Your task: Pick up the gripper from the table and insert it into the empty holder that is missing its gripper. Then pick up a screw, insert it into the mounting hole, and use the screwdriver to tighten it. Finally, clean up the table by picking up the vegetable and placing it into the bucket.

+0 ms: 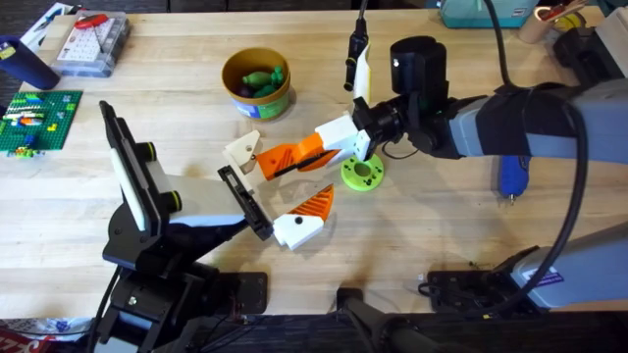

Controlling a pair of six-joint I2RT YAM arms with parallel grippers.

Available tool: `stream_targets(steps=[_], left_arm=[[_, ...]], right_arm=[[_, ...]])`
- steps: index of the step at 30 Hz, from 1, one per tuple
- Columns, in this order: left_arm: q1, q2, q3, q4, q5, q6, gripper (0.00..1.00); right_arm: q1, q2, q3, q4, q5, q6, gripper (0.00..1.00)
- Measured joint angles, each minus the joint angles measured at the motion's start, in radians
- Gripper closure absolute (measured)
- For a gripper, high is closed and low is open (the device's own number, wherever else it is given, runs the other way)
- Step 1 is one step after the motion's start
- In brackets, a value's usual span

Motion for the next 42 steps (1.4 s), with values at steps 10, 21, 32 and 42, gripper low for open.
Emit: stream_targets(steps=[10, 21, 32, 42], left_arm=[[0.000, 0.000, 0.000, 0.000, -0.013, 0.001, 0.015], [0.000, 0.000, 0.000, 0.001, -0.023, 0.001, 0.015], [0.000, 0.000, 0.000, 0.001, -0.029, 0.004, 0.014], [0.001, 0.000, 0.000, 0.000, -0.036, -0.007, 0.014]], right_arm=[[-0.004, 0.009, 0.000, 0.087, -0.011, 0.076, 0.986], [0.000, 0.009, 0.013, 0.175, -0.018, 0.206, 0.986], [0.016, 0.011, 0.043, 0.121, -0.001, 0.237, 0.986], [0.033, 0.091, 0.114, 0.118, -0.015, 0.237, 0.986]])
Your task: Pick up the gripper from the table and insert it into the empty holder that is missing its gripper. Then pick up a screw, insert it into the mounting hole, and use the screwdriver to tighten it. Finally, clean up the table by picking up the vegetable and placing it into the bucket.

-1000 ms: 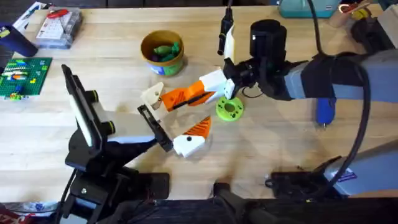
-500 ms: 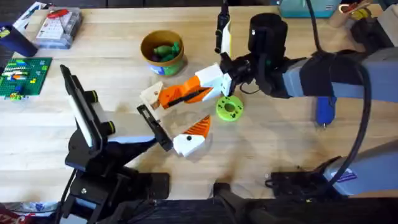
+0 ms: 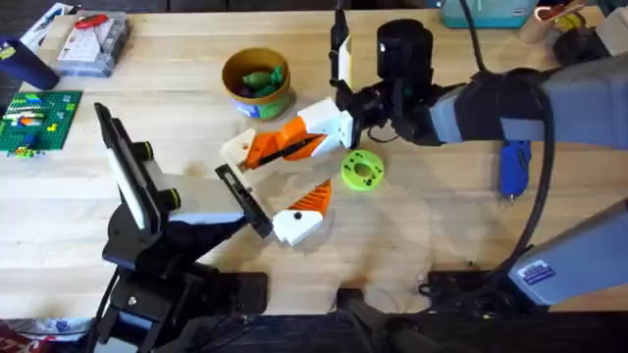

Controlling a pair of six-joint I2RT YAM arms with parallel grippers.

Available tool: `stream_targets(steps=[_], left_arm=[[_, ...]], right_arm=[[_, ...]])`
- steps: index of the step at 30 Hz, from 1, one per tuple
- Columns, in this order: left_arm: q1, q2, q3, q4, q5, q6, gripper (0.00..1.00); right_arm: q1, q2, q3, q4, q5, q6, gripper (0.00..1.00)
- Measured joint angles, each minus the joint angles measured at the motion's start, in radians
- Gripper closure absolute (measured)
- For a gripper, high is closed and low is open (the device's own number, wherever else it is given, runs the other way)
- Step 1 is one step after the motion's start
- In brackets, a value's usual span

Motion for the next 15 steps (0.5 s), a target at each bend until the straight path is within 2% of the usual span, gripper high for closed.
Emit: stream_targets(steps=[15], left_arm=[[0.015, 0.000, 0.000, 0.001, -0.057, -0.008, 0.014]], right_arm=[[0.048, 0.109, 0.135, -0.008, -0.014, 0.015, 0.986]])
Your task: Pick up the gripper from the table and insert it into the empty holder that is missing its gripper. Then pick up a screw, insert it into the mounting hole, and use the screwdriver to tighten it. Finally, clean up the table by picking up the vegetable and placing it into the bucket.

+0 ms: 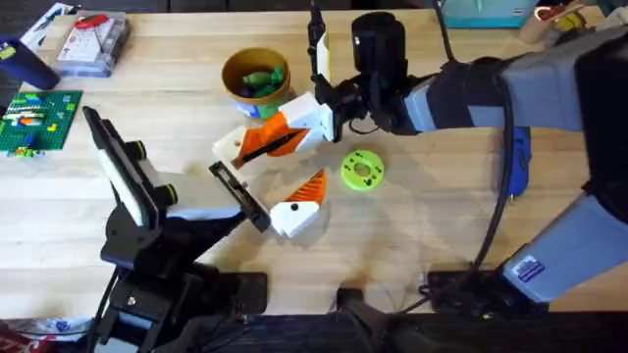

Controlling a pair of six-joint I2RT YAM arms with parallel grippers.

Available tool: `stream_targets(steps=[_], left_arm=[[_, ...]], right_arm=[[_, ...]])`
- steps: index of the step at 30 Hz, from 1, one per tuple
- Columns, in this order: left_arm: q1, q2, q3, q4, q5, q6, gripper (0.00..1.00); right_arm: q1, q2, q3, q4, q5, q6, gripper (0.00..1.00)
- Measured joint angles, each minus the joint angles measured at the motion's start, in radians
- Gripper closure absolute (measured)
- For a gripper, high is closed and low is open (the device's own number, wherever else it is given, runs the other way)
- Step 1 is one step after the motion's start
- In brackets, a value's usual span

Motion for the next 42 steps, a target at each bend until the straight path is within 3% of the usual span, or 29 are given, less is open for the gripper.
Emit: stream_targets(steps=[22, 36, 42], left_arm=[[0.003, 0.000, 0.000, 0.000, -0.040, -0.007, 0.015], [0.000, 0.000, 0.001, 0.000, -0.008, -0.006, 0.014], [0.000, 0.000, 0.001, 0.000, 0.001, -0.001, 0.014]], right_arm=[[0.010, 0.006, 0.016, -0.002, 0.064, 0.000, 0.986], [0.023, 0.006, 0.022, -0.001, 0.131, -0.001, 0.805], [0.023, 0.006, 0.022, -0.004, 0.148, -0.001, 0.561]])
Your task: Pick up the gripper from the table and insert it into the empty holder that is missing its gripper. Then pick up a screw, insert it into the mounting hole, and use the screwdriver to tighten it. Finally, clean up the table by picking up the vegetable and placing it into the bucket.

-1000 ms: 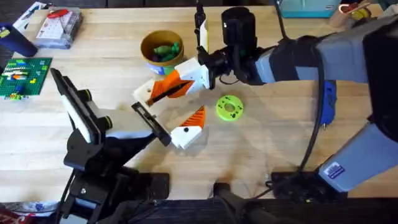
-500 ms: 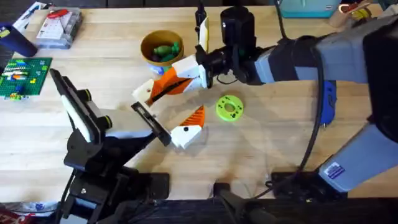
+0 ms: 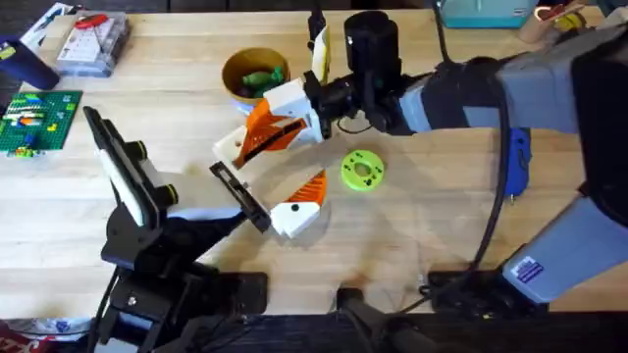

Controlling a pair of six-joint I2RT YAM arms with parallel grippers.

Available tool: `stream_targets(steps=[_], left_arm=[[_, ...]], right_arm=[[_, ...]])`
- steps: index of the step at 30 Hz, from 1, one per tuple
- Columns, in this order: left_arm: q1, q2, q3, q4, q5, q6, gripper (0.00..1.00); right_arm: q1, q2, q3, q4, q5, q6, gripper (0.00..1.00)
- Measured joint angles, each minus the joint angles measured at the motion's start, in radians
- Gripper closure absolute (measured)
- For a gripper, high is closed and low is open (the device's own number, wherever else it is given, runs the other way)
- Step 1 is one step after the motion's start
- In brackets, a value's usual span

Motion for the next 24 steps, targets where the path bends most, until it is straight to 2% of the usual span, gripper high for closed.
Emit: stream_targets(steps=[7, 10, 13, 14, 18, 24], left_arm=[[-0.013, 0.000, 0.000, -0.001, 0.056, 0.003, 0.015], [-0.013, 0.000, 0.000, -0.001, 0.067, 0.003, 0.014], [-0.013, 0.000, 0.000, -0.001, 0.071, 0.003, 0.014], [-0.013, 0.000, 0.000, -0.001, 0.072, 0.003, 0.014], [-0.013, 0.000, 0.000, -0.001, 0.075, 0.003, 0.015], [-0.013, 0.000, 0.000, -0.002, 0.081, 0.003, 0.015]], right_arm=[[0.012, 0.000, 0.002, 0.002, 0.021, 0.000, 0.431], [0.015, 0.000, 0.002, 0.003, 0.022, 0.001, 0.312], [0.013, 0.000, 0.002, 0.002, 0.024, -0.003, 0.057], [0.009, 0.000, 0.002, 0.003, 0.025, -0.002, 0.022], [-0.026, 0.000, 0.002, 0.003, 0.025, -0.002, 0.008], [-0.136, 0.000, 0.002, 0.001, 0.026, -0.009, 0.008]])
